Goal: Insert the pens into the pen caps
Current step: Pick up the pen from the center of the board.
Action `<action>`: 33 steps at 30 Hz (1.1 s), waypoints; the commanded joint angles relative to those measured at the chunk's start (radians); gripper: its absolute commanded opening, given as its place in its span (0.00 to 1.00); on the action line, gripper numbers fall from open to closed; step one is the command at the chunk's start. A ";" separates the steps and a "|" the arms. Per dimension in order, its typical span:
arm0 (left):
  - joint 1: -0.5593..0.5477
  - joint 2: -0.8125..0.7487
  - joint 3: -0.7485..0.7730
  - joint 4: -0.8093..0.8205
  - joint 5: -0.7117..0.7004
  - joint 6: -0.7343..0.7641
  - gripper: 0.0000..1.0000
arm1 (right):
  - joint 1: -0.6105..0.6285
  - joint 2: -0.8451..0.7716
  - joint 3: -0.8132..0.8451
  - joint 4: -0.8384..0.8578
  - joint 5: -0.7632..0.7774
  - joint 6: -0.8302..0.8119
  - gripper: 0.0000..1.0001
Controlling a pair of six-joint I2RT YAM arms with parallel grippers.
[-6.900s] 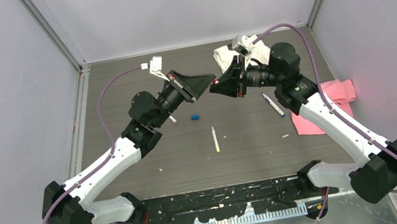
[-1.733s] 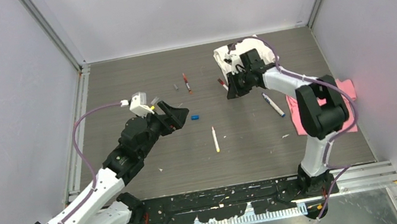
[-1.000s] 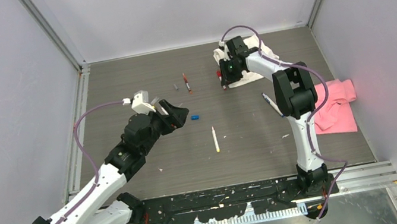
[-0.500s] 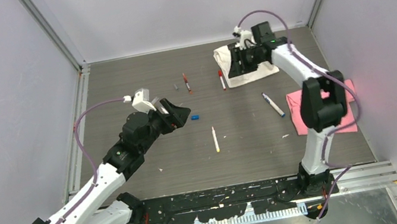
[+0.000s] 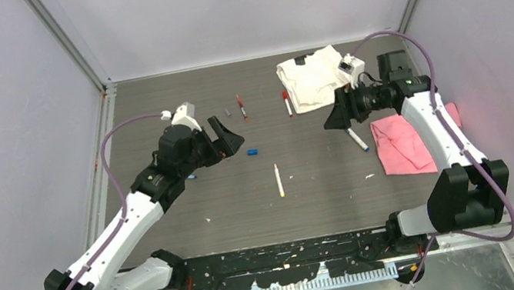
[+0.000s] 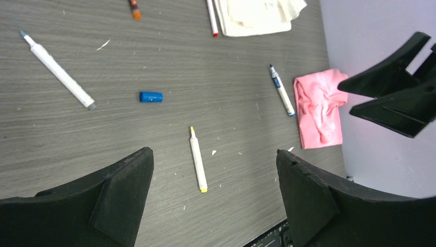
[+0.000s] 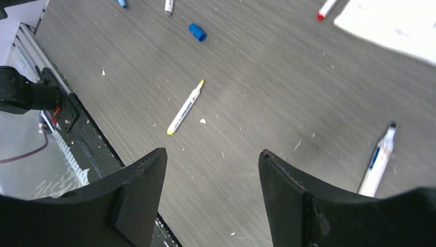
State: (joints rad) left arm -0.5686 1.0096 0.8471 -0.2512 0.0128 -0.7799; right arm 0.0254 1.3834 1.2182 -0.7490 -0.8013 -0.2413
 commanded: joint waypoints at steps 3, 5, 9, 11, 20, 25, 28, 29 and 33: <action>0.026 0.088 0.076 -0.116 0.054 0.021 0.87 | -0.107 -0.132 -0.091 -0.031 -0.076 -0.056 0.74; 0.038 0.124 0.095 -0.143 0.052 0.026 0.87 | -0.130 -0.154 -0.121 -0.014 -0.078 -0.049 0.75; 0.065 0.201 0.146 -0.206 0.032 0.028 0.82 | -0.151 -0.153 -0.143 -0.003 -0.107 -0.042 0.74; 0.075 0.237 0.161 -0.204 0.016 0.036 0.78 | -0.151 -0.120 -0.135 0.003 -0.128 -0.042 0.75; 0.087 0.456 0.214 -0.185 -0.183 0.003 0.41 | -0.151 -0.043 -0.094 -0.017 -0.202 -0.058 0.75; 0.102 0.639 0.357 -0.297 -0.302 -0.007 0.41 | -0.151 -0.094 -0.177 0.002 -0.187 -0.059 0.75; 0.126 0.740 0.427 -0.318 -0.282 -0.001 0.42 | -0.151 -0.112 -0.198 0.007 -0.181 -0.060 0.75; 0.132 0.767 0.449 -0.330 -0.278 0.000 0.43 | -0.152 -0.112 -0.197 0.007 -0.179 -0.059 0.75; 0.137 0.862 0.526 -0.378 -0.306 0.001 0.45 | -0.154 -0.085 -0.181 0.010 -0.188 -0.042 0.75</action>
State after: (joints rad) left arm -0.4416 1.8221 1.3006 -0.5591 -0.2382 -0.7776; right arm -0.1223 1.3022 1.0210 -0.7635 -0.9699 -0.2859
